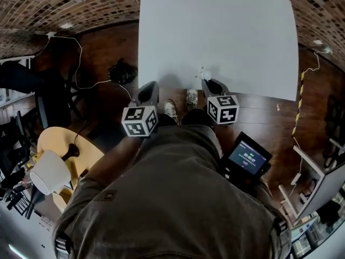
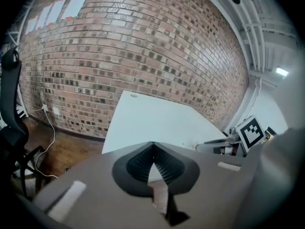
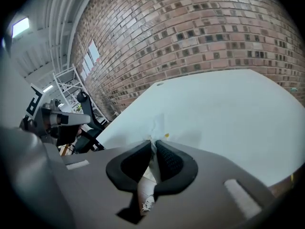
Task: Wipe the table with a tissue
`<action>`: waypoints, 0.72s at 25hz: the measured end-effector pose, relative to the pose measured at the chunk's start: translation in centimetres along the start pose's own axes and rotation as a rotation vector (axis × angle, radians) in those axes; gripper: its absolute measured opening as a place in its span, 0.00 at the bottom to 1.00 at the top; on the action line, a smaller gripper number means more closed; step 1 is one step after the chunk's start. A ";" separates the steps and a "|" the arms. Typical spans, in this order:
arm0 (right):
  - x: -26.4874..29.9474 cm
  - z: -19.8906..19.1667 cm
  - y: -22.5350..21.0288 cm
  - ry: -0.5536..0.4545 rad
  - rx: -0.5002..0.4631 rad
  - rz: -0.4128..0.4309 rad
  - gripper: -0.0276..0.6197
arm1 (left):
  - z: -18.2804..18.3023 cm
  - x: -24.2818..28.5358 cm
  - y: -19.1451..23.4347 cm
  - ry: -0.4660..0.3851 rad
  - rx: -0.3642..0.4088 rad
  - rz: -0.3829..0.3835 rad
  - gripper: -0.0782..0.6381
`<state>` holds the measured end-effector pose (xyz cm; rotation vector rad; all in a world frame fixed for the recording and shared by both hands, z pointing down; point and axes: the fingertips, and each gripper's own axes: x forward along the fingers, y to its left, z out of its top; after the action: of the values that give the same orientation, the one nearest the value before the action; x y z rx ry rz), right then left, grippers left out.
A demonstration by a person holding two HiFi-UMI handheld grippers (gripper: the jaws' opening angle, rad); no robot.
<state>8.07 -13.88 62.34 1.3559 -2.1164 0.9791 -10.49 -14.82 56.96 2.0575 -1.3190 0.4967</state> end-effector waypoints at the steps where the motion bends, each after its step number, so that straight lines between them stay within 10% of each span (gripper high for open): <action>1: 0.3 -0.1 -0.2 0.012 -0.003 -0.002 0.11 | -0.1 0.2 0.1 0.006 -0.002 0.002 0.11; 18: 3.6 -1.0 0.8 0.138 -0.086 0.020 0.11 | -0.1 0.5 2.7 0.025 -0.032 0.045 0.11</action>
<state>5.81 -15.00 65.19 1.1932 -2.0481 0.9502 -12.74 -15.91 58.17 1.9932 -1.3526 0.5158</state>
